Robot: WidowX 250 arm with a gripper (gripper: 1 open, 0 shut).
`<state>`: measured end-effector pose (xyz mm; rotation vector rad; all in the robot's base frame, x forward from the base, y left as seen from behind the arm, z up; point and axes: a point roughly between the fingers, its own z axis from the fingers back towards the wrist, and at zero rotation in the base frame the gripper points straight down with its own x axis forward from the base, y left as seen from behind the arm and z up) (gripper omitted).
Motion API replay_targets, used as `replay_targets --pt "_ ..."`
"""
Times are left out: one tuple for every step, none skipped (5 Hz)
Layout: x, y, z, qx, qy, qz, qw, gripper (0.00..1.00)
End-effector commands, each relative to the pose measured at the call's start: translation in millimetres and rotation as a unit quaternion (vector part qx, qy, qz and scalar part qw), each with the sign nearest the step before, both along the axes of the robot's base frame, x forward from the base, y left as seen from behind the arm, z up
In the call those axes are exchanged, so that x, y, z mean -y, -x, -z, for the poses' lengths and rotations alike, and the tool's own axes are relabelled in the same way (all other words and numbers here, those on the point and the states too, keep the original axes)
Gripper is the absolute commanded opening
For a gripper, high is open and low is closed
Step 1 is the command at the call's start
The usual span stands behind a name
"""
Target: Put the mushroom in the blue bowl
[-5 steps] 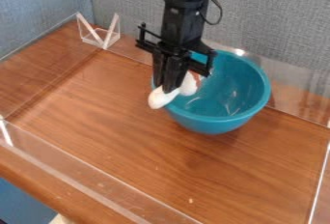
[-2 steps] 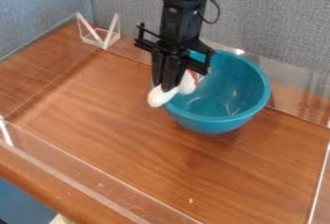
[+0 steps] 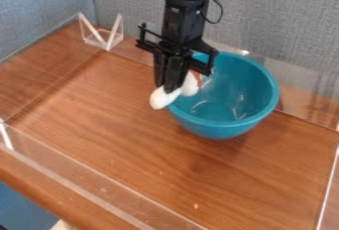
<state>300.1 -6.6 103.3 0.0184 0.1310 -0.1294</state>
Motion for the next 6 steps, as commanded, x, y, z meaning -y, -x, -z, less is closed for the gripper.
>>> replay_targets --pt "-3.2 -9.8 -13.1 0.026 0.001 -0.008 0.9996 0.00" --pt "-3.2 -11.2 -13.1 0.026 0.003 -0.012 0.9996 0.00" --pt "-3.0 -12.7 -13.0 0.025 0.004 -0.015 0.9996 0.00" --pt "-2.9 -14.2 -13.0 0.025 0.005 -0.019 0.9995 0.00" --pt "-2.8 -15.8 -13.1 0.025 0.007 -0.022 0.9994 0.00" --pt "-2.6 -17.5 -13.1 0.025 0.008 -0.026 0.9993 0.00"
